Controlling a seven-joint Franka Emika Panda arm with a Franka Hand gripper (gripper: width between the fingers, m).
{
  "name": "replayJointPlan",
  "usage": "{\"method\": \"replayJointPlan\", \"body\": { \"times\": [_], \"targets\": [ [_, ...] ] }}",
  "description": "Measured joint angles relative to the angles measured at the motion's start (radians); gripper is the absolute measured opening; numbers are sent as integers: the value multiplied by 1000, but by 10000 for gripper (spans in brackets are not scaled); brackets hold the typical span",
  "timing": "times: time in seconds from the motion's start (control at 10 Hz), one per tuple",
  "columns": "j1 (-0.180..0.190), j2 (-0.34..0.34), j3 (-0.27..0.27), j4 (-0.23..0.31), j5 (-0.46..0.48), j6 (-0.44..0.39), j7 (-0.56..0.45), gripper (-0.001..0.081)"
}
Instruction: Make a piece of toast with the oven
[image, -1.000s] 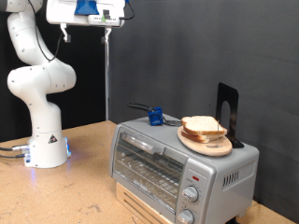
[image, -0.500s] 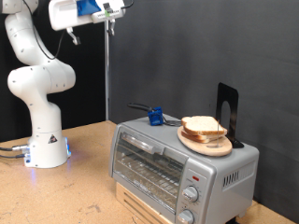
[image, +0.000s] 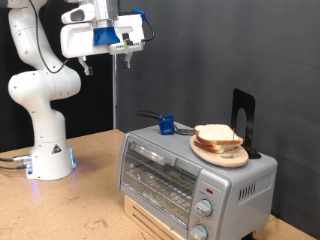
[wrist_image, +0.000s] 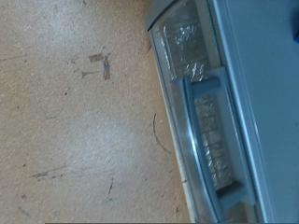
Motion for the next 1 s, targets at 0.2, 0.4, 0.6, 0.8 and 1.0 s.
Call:
{"method": "replayJointPlan", "body": {
  "times": [0.2, 0.4, 0.6, 0.8, 1.0],
  "targets": [
    [16, -19, -22, -1, 28, -8, -165, 808],
    [60, -27, -82, -14, 96, 17, -397, 808],
    [66, 16, -89, -49, 106, 132, -421, 808],
    [64, 94, -78, -73, 94, 214, -386, 808],
    [64, 163, -70, -78, 92, 261, -350, 808]
  ]
}}
